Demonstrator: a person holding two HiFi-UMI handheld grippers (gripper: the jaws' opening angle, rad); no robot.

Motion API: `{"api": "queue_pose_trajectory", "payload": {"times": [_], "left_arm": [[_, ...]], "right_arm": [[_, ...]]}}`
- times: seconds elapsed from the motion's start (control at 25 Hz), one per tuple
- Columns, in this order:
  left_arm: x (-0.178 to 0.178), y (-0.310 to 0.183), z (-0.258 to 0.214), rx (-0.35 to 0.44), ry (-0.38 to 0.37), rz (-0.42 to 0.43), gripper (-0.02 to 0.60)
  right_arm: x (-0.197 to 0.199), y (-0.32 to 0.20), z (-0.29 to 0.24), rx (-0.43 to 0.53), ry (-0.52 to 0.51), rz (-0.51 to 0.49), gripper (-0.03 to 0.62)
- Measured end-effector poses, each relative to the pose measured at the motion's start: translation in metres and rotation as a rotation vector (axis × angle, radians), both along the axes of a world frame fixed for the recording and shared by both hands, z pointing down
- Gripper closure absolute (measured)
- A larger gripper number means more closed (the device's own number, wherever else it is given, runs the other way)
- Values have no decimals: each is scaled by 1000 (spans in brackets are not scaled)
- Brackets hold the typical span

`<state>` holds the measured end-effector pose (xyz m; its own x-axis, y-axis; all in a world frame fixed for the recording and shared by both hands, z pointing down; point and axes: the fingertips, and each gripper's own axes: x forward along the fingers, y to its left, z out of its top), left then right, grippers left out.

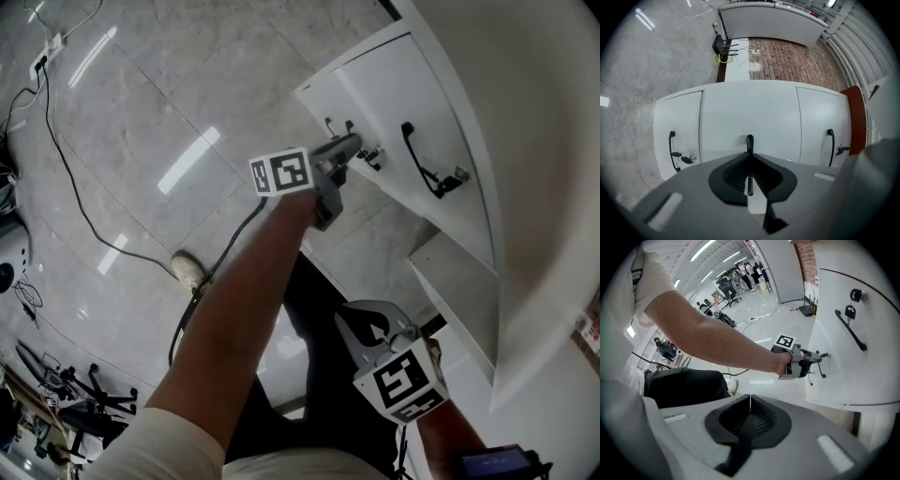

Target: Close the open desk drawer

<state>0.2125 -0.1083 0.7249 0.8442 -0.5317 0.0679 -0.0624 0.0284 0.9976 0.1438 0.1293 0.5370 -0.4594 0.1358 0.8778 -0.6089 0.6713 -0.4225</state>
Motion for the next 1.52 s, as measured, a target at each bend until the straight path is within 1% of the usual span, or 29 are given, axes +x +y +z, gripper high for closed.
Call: {"api": "queue_pose_trajectory", "payload": {"times": [0.52, 0.68, 0.76, 0.84, 0.88, 1.08, 1.2, 1.32, 1.52], "left_arm": [[12, -7, 1, 11, 2, 11, 561], [12, -6, 5, 5, -40, 16, 558], [11, -6, 3, 9, -57, 31, 549], [10, -5, -1, 12, -69, 47, 495], [8, -4, -1, 11, -79, 53, 479], [-21, 9, -7, 9, -112, 73, 476], [-40, 17, -18, 16, -101, 76, 476], [-58, 30, -44, 38, -87, 99, 476], [-93, 54, -104, 73, -66, 127, 477]], "right_arm": [[9, 5, 2, -8, 16, -13, 586], [10, 11, 2, -16, 20, -13, 586], [10, 13, 0, -19, 17, -7, 586], [10, 13, -1, -19, 18, -1, 586], [9, 13, -3, -14, 20, 4, 586], [-4, 11, -12, 6, 20, 16, 586], [-13, 11, -14, 14, 21, 22, 588], [-26, 9, -24, 39, 27, 31, 586], [-43, 1, -54, 104, 61, 52, 586]]}}
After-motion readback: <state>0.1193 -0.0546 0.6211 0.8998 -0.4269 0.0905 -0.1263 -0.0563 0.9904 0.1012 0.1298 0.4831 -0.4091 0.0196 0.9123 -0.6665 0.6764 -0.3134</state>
